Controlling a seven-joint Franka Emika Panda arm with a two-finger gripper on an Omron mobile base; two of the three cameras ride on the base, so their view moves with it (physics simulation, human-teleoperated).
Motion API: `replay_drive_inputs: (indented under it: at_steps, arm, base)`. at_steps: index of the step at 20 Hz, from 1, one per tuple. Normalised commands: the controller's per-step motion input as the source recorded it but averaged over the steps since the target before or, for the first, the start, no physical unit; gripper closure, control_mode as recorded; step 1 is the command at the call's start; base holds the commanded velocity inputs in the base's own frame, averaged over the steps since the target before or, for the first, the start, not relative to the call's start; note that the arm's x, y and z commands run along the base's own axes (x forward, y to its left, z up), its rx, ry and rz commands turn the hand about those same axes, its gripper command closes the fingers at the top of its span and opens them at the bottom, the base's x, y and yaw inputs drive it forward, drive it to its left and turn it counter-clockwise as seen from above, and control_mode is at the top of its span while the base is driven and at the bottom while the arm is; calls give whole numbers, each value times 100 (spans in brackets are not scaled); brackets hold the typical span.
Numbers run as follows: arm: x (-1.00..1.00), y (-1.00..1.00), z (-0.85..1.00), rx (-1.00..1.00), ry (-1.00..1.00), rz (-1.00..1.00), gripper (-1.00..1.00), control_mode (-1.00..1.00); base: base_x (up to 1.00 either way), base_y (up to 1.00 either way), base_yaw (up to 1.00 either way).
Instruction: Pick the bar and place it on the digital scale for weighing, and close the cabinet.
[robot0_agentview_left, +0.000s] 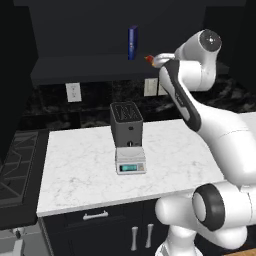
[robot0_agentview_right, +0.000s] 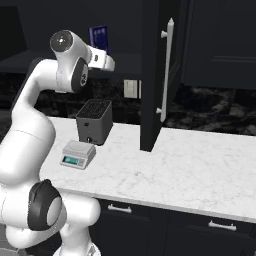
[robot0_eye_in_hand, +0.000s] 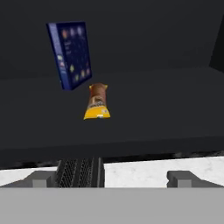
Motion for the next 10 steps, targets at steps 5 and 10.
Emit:
replay_drive_inputs:
  at_steps: [5, 10]
  arm:
    - [62, 0, 0, 0, 3, 0, -100, -100]
    - [45, 0, 0, 0, 0, 0, -100, -100]
  base:
    - [0, 0, 0]
    - [0, 0, 0]
